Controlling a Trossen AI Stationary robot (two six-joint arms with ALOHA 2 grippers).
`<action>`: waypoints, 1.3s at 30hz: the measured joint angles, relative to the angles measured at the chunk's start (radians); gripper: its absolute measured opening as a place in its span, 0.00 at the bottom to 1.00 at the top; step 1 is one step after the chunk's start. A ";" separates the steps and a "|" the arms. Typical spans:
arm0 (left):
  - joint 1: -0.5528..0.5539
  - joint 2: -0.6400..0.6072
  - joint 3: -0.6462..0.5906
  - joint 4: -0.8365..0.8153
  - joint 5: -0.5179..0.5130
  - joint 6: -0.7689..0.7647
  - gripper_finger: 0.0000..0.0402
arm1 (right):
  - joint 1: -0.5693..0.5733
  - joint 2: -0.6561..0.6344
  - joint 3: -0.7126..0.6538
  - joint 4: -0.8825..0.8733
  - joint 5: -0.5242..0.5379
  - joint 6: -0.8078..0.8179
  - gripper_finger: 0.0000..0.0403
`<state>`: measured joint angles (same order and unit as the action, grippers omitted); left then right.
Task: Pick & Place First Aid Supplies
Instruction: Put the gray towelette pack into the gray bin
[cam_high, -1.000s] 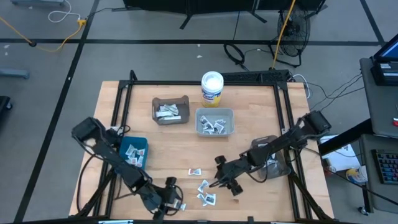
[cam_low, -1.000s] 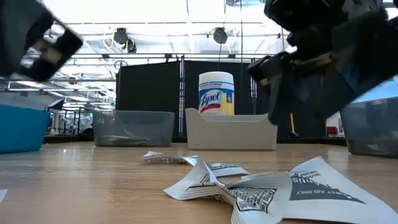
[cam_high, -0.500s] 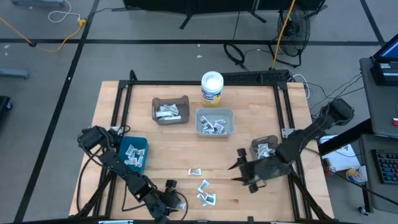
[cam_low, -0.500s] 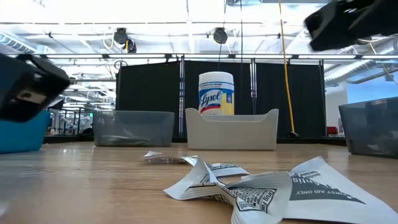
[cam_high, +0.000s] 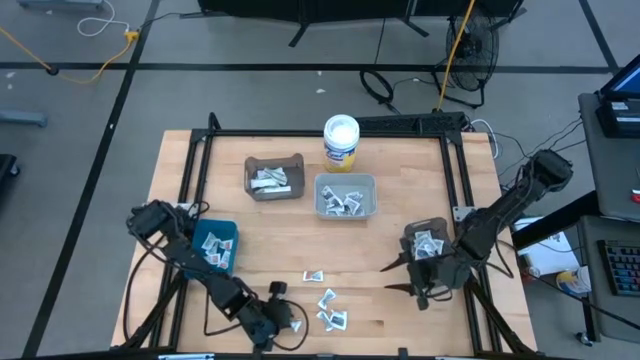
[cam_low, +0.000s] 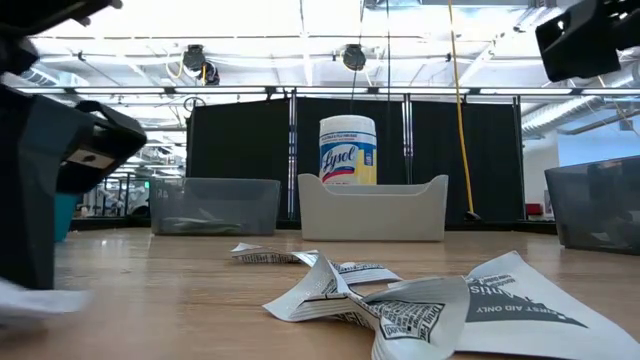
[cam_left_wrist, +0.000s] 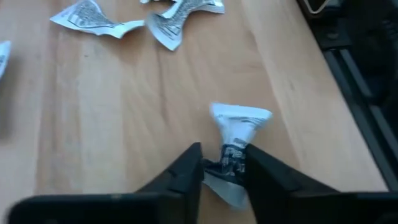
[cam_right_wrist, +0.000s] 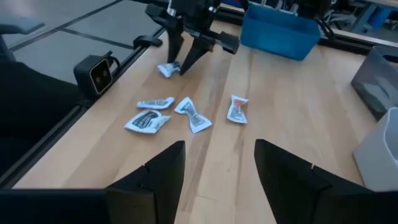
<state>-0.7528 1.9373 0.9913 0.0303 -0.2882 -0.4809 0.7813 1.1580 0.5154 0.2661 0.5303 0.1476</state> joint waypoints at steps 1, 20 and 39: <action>0.005 0.000 0.000 -0.001 0.000 0.009 0.25 | 0.002 0.000 -0.005 0.002 0.000 -0.001 0.46; 0.197 -0.060 0.119 -0.028 -0.070 0.323 0.06 | 0.006 0.000 -0.021 0.013 0.131 -0.066 0.46; 0.478 -0.043 0.187 0.048 0.231 0.568 0.07 | -0.017 0.000 -0.091 0.081 0.126 -0.087 0.46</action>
<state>-0.2745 1.8938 1.1778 0.0778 -0.0569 0.0873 0.7643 1.1580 0.4242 0.3474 0.6567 0.0605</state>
